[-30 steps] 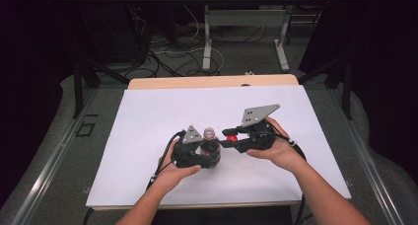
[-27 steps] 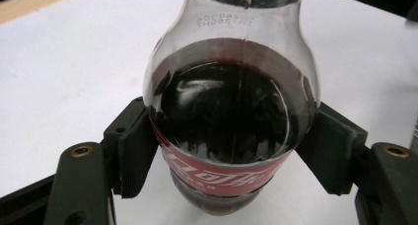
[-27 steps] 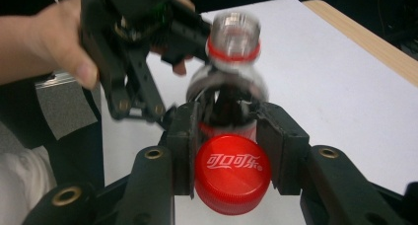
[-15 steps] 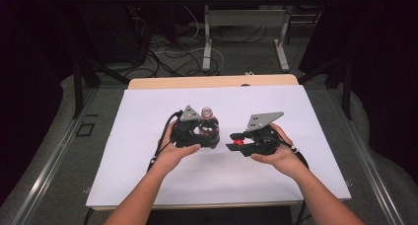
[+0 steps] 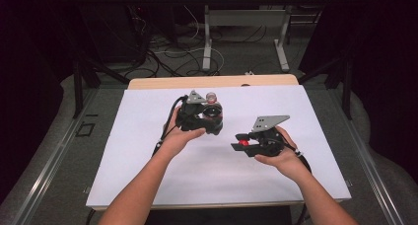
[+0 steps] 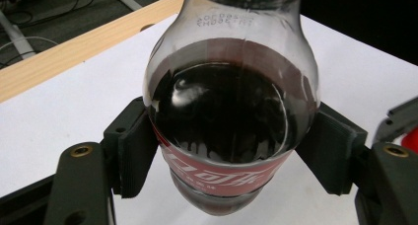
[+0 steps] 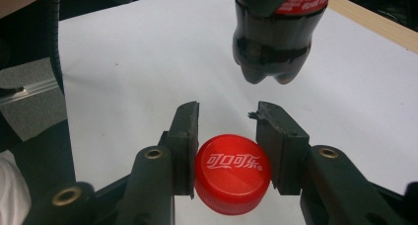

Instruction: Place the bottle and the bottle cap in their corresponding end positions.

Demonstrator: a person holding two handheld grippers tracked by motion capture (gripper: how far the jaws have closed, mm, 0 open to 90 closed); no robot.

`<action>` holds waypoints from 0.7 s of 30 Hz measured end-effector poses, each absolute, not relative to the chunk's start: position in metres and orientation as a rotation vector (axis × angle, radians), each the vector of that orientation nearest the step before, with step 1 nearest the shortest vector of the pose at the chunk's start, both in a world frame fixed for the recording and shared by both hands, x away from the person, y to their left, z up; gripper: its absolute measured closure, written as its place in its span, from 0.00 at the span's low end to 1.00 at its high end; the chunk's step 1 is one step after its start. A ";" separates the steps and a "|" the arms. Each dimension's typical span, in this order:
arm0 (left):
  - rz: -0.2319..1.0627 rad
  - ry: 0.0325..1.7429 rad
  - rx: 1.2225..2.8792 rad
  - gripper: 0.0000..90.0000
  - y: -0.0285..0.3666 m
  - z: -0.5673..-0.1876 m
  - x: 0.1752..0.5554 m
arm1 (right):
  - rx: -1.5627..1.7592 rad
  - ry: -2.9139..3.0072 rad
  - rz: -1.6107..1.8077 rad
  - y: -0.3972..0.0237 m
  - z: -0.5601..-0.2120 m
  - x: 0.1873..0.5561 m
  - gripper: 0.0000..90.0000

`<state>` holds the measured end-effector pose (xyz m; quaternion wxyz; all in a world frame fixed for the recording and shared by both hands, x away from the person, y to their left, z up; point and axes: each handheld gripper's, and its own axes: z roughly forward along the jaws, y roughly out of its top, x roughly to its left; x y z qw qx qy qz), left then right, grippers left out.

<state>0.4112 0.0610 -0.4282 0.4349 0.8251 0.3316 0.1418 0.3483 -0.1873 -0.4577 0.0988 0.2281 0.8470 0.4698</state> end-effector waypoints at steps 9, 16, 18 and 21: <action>0.359 0.876 2.038 0.33 0.050 -0.431 0.434 | 0.728 2.471 1.391 -0.193 -0.466 0.349 0.68; 0.385 0.917 2.011 0.33 0.043 -0.441 0.452 | 0.753 2.447 1.400 -0.195 -0.471 0.351 0.68; 0.396 0.932 2.004 0.33 0.040 -0.447 0.457 | 0.754 2.450 1.405 -0.196 -0.472 0.351 0.68; 0.425 0.941 2.015 0.33 0.036 -0.457 0.463 | 0.753 2.447 1.399 -0.195 -0.473 0.352 0.68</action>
